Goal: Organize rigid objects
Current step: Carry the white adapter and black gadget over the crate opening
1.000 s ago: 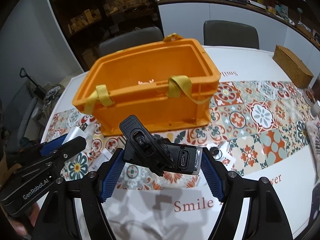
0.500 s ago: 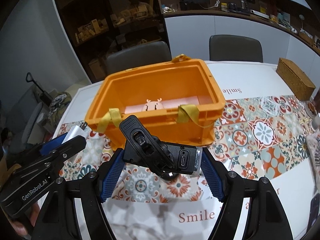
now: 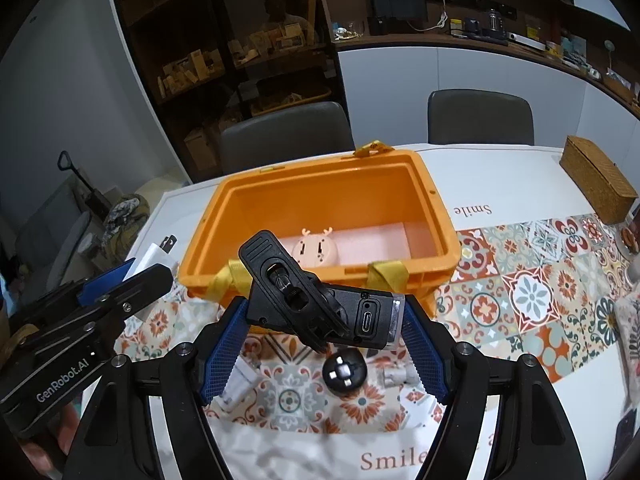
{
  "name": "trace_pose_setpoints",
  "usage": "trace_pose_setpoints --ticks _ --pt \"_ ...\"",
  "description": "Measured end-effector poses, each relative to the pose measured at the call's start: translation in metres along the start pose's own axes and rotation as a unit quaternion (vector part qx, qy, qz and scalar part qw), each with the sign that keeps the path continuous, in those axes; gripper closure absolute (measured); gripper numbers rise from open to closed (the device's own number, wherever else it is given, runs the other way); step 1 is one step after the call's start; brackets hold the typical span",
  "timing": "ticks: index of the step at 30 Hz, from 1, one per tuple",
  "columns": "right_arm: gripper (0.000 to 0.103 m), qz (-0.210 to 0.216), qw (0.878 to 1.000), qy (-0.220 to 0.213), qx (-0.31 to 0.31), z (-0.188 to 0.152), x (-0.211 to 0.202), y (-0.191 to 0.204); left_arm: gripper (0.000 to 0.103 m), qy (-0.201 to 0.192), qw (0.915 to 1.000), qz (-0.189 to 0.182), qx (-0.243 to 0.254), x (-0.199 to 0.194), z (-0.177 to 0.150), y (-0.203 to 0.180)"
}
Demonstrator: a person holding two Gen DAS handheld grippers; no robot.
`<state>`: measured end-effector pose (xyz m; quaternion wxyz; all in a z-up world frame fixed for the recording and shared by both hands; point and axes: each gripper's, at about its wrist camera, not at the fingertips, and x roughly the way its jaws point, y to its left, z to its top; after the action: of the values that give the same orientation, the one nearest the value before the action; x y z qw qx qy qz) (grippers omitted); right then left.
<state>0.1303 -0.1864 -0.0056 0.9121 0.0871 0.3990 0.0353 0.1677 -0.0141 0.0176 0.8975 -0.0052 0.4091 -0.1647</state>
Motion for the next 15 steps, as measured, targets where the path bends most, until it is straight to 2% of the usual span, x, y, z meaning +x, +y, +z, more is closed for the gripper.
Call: trace_pose_setpoints --ticks 5,15 --pt "0.028 0.001 1.000 0.001 -0.001 0.014 0.006 -0.001 0.065 -0.004 1.0000 0.002 0.006 0.005 0.012 0.001" --pt "0.028 -0.024 0.999 0.000 -0.021 0.048 0.023 0.002 0.065 0.000 0.9998 0.010 0.015 0.026 0.039 0.002"
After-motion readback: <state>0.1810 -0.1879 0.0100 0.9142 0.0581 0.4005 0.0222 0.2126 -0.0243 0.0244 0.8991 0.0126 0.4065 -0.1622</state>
